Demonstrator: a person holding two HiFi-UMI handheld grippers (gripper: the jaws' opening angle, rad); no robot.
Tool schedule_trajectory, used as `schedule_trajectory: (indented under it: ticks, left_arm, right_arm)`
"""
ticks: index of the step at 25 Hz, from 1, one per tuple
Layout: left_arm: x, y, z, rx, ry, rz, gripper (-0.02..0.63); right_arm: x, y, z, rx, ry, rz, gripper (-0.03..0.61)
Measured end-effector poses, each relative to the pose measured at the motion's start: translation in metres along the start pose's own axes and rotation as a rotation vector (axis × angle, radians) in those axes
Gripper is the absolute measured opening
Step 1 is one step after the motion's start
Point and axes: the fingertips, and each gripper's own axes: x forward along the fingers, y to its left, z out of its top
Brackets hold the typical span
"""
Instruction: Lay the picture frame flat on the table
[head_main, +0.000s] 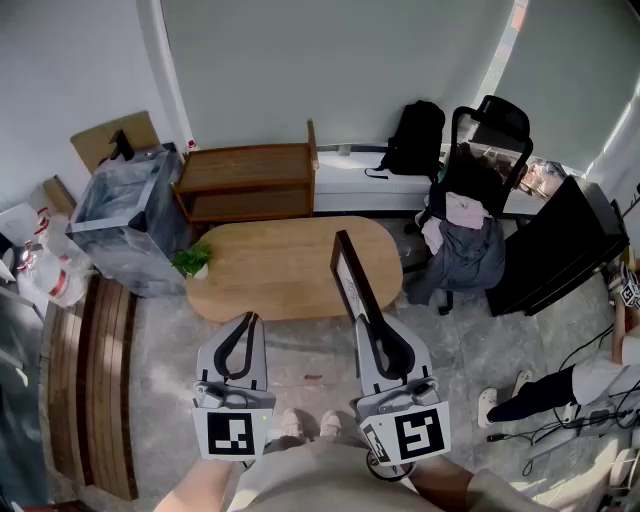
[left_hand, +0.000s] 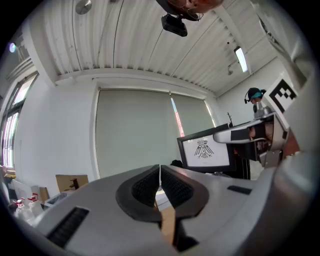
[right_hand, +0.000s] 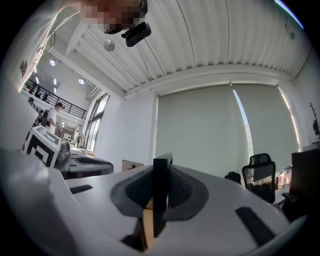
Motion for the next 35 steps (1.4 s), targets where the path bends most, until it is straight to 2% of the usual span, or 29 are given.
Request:
schedule_trajectory:
  ticks: [4,19,35]
  left_arm:
    - [-0.001,-0.002,-0.005,-0.005,0.005,0.005,0.012]
    - [0.022,-0.048,-0.006,0.000,0.016,0.017,0.012]
    - [0.072,-0.072,-0.015,0.035,-0.011,-0.034,0.012]
  right_arm:
    - [-0.001,-0.002,-0.005,0.028,-0.006,0.005,0.031]
    - [-0.014,-0.048,-0.018,-0.001,0.001,0.028,0.031]
    - [0.007,-0.087,-0.042,-0.017,-0.002,0.006,0.031]
